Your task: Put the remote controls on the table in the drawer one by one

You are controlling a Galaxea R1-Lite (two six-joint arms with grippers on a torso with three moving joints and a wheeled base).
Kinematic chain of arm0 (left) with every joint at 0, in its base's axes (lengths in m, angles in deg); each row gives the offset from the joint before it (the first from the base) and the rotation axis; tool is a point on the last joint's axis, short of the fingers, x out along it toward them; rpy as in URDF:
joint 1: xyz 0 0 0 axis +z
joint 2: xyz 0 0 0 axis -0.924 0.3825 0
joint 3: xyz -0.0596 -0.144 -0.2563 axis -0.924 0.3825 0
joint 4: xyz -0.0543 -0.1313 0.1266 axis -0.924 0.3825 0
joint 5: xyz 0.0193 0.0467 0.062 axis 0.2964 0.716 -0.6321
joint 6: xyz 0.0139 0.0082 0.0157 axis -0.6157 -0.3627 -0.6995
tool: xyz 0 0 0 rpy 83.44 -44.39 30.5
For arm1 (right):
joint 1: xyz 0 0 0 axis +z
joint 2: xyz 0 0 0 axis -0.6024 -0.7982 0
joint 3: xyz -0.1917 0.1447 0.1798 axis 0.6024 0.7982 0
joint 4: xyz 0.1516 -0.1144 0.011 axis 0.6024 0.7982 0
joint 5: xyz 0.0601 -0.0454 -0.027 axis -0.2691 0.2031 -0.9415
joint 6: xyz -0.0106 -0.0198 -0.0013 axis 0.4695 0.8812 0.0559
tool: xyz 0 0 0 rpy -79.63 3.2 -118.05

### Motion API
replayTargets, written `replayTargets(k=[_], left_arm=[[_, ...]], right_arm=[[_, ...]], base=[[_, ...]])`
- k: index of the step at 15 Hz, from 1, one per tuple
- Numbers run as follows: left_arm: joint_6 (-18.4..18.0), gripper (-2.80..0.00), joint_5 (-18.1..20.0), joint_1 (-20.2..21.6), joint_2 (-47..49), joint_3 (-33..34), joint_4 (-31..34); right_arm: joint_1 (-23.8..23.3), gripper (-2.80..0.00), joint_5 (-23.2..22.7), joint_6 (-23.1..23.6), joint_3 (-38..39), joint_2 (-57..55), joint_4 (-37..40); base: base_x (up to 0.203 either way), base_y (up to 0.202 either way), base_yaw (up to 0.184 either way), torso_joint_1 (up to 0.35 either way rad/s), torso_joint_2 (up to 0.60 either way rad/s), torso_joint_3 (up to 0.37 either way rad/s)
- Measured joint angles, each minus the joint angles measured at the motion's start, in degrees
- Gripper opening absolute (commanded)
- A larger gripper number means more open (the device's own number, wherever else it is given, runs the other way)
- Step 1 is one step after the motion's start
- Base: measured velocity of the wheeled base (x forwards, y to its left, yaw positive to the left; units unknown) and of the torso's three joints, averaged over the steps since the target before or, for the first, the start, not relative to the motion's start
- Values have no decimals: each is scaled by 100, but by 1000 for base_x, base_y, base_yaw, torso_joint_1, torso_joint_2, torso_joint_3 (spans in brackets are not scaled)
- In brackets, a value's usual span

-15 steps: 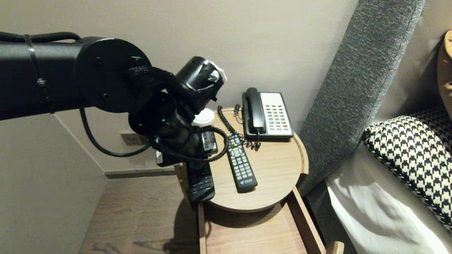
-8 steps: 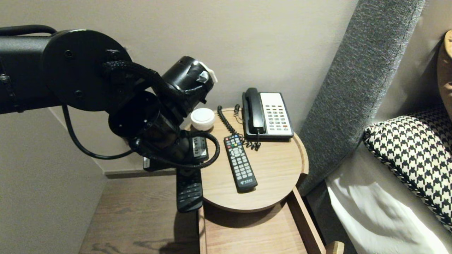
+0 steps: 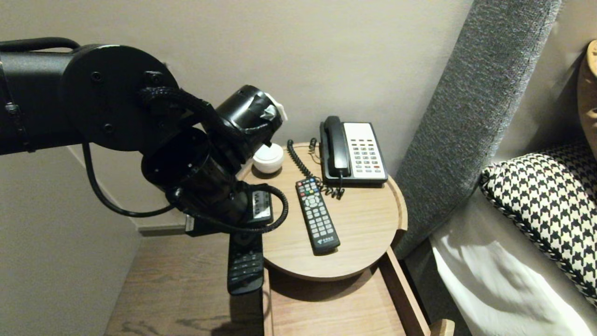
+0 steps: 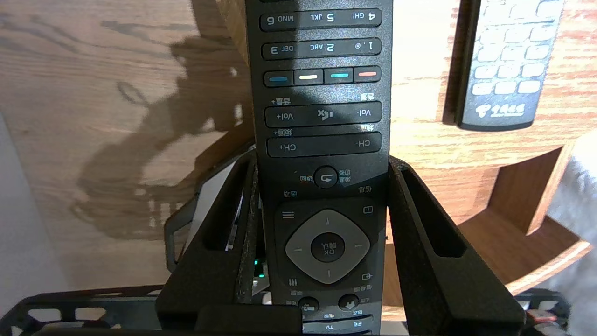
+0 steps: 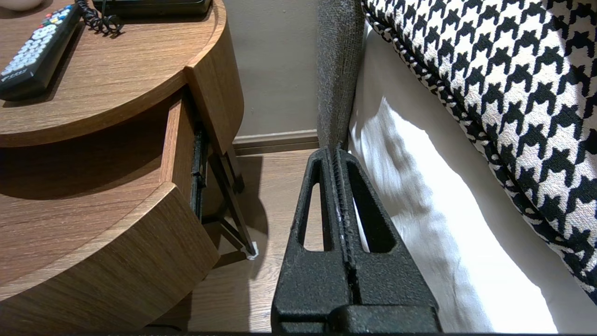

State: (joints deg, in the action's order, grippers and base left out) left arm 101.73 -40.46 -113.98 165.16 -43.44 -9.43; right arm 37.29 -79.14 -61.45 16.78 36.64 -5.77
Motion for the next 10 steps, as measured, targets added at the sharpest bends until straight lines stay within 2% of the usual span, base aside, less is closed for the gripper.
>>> replayTargets(k=[10], left_arm=[[-186,-280,209,6,37,98,82]], right_arm=[[0,-280,0,-2,0,0,0]], base=[[0,0,0,0,0,0]])
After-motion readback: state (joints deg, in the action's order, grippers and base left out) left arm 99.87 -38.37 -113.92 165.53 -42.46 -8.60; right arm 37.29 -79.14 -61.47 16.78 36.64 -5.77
